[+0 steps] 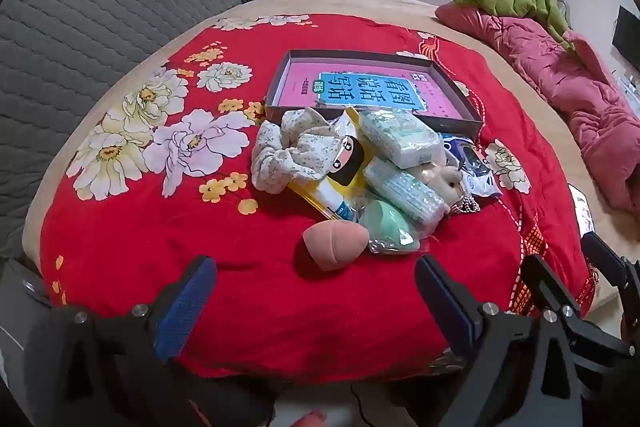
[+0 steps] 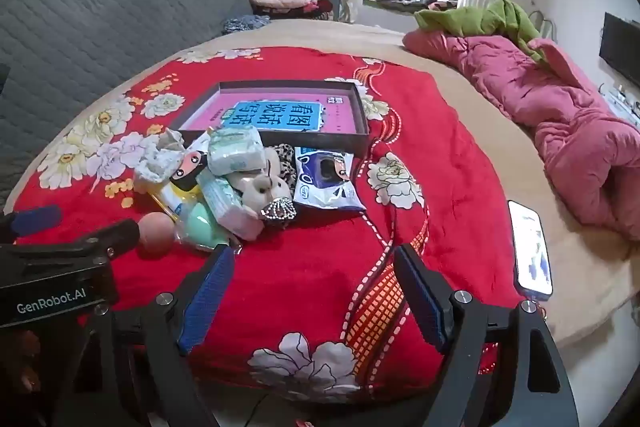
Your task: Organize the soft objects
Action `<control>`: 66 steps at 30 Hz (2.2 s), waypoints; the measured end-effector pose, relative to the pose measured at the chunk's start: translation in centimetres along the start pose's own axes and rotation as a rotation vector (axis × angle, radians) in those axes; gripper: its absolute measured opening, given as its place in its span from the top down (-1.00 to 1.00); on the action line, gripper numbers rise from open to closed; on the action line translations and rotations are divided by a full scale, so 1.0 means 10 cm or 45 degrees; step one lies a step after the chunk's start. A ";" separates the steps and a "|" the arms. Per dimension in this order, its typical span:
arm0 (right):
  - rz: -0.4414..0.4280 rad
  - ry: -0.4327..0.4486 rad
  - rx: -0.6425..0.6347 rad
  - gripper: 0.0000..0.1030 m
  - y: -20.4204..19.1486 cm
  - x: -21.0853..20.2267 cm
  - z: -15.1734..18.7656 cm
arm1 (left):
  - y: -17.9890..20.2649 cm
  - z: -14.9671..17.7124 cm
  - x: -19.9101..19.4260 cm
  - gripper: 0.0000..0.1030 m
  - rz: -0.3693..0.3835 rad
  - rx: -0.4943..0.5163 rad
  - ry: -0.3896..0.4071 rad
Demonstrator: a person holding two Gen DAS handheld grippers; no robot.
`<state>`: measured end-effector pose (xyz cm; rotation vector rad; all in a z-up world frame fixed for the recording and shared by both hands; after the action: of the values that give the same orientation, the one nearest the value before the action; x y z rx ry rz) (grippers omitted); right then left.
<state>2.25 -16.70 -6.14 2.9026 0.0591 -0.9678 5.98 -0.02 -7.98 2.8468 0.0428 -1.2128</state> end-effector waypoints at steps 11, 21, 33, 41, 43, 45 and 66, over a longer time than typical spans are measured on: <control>0.000 0.005 0.012 -0.60 0.00 0.00 -0.04 | 0.04 0.03 -0.02 -0.93 0.009 0.002 -0.002; -0.018 0.002 0.031 -0.60 0.02 0.03 0.01 | 0.03 0.02 0.02 -0.93 0.013 -0.013 -0.012; -0.019 0.000 0.042 -0.60 0.05 0.05 0.02 | 0.01 0.03 0.04 -0.93 0.020 -0.029 -0.014; -0.025 -0.002 0.048 -0.60 0.04 0.06 0.02 | 0.01 0.03 0.04 -0.93 0.025 -0.030 -0.013; -0.021 0.003 0.041 -0.60 0.04 0.06 0.01 | 0.01 0.03 0.04 -0.93 0.025 -0.030 -0.013; -0.018 0.005 0.036 -0.60 0.03 0.06 0.01 | 0.01 0.03 0.04 -0.93 0.023 -0.032 -0.013; -0.014 0.006 0.044 -0.60 0.06 0.06 0.00 | 0.04 0.06 0.07 -0.93 0.031 -0.025 -0.025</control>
<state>2.83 -17.29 -6.46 2.9390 0.0589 -0.9727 6.08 -0.45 -8.92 2.8097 0.0194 -1.2285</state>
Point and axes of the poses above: each gripper's, at about its wrist camera, not at the fingertips, and x roughly the way its jaws point, y to its right, z to its underside, the point moved 10 cm from there along x, roughly the way its jaws point, and after that the axes turned 7 degrees about y, right-handed, at the moved point
